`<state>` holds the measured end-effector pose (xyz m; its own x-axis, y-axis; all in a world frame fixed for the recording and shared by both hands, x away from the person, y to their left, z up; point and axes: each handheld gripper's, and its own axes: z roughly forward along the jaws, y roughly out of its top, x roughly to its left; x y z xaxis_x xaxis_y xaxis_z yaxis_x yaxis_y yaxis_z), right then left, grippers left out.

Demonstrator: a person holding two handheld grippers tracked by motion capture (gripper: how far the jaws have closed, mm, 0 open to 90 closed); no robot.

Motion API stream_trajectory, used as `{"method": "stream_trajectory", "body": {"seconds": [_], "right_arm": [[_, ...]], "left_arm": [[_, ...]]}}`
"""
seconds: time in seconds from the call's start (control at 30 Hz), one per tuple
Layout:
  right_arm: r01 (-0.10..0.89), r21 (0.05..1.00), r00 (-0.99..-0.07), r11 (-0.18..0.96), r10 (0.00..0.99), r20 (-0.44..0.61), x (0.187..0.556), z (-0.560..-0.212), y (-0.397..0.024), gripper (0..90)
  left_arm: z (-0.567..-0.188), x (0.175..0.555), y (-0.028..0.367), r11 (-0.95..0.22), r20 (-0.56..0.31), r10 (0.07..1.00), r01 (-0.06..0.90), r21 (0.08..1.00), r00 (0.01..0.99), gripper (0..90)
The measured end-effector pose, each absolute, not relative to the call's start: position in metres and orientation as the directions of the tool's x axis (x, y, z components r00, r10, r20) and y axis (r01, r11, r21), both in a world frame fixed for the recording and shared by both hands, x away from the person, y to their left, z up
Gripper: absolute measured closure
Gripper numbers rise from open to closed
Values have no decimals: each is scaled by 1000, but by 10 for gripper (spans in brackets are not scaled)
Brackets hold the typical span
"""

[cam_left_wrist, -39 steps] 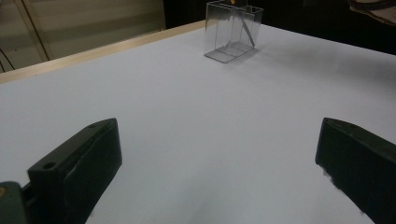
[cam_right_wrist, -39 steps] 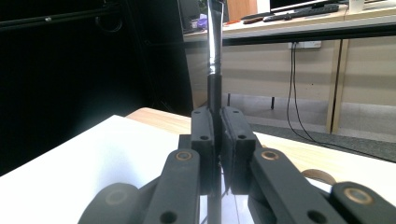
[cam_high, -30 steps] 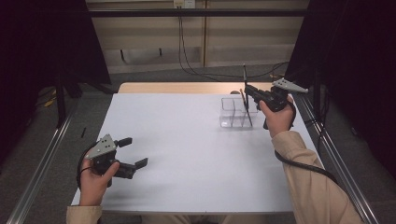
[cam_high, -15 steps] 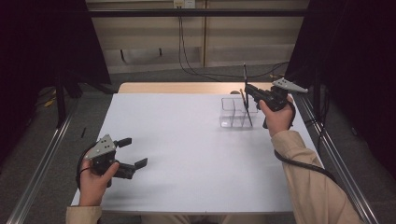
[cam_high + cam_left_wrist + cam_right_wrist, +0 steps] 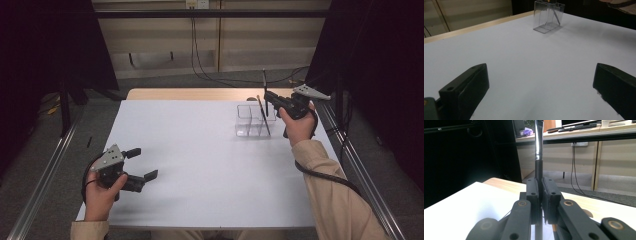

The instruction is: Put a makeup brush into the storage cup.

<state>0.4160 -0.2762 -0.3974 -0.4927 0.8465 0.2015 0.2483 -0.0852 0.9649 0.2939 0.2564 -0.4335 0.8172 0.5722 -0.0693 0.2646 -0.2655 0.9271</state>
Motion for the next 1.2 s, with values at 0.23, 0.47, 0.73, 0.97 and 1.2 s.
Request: {"method": "stream_trajectory", "body": {"seconds": [0.23,0.47,0.73,0.97,1.2], "right_arm": [[257,963,-487,-83,850,203,417,-402,-277,847],[261,962,-482,-78,853,200,420,-407,-278,847],[266,961,-472,-78,858,201,422,-411,-279,847],[268,961,-473,-73,859,197,423,-413,-278,847],[271,960,-471,-76,859,201,424,-416,-279,847]], "left_arm": [[-434,294,257,-266,-69,575,266,927,815,4],[-434,294,257,-266,-67,576,265,927,815,4],[-434,293,258,-265,-70,576,266,927,815,4],[-434,293,258,-266,-67,577,265,927,814,4],[-434,293,259,-263,-69,578,266,928,813,4]]}}
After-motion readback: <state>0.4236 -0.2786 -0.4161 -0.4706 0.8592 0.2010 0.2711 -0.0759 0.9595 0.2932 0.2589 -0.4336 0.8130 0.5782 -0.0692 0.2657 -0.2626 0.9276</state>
